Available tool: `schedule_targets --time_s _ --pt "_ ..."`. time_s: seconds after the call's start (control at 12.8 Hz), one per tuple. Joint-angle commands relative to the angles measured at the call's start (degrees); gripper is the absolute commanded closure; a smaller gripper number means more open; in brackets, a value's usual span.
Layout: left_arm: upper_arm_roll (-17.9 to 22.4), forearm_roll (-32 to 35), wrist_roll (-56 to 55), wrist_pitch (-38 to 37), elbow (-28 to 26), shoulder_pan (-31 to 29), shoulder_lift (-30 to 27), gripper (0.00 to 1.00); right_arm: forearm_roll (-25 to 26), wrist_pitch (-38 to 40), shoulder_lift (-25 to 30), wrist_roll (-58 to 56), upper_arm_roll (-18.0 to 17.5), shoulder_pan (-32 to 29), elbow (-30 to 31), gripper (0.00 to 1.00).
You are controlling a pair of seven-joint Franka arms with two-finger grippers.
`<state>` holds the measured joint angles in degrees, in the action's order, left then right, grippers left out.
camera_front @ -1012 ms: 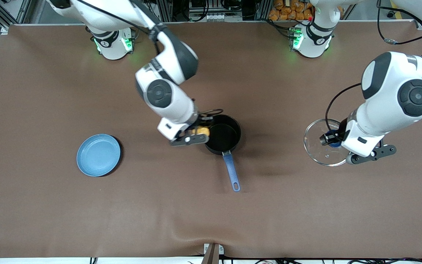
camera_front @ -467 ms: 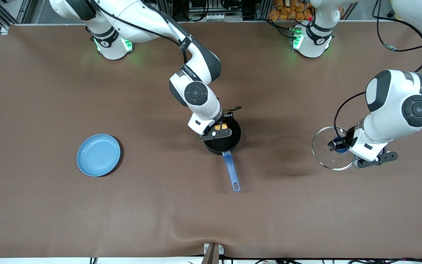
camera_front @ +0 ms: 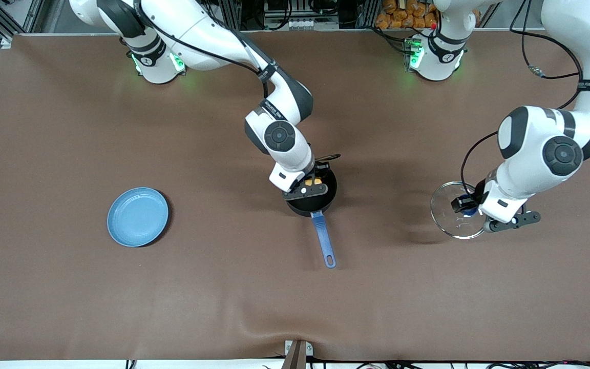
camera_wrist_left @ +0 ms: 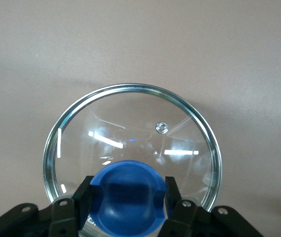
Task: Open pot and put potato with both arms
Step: 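Move the potato over the saucepan while the left gripper lowers the lid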
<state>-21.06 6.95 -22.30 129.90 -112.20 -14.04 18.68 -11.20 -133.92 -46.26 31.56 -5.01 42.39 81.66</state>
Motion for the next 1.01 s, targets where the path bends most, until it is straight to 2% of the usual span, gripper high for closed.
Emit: schedule_targets --time_s 0.0,0.39,0.86,0.93 --pt "-0.64 -0.71 0.94 5.52 -3.89 -0.9 -0.23 1.0 1.87 -0.56 -1.11 0.7 0.7 1.03 -0.98 0.95" --pt "-0.64 -0.53 1.37 15.01 -11.97 -2.3 -0.23 1.0 2.14 -4.06 -3.13 0.87 0.7 1.55 -0.89 0.95" --pt "-0.56 -0.44 1.47 17.23 -12.6 -2.3 2.85 1.0 2.14 -4.34 -4.19 1.05 0.7 1.56 -1.24 0.91" --pt "-0.47 -0.35 1.73 17.23 -12.43 -2.3 3.02 0.9 2.14 -4.34 -4.19 1.14 0.7 1.56 -1.24 0.8"
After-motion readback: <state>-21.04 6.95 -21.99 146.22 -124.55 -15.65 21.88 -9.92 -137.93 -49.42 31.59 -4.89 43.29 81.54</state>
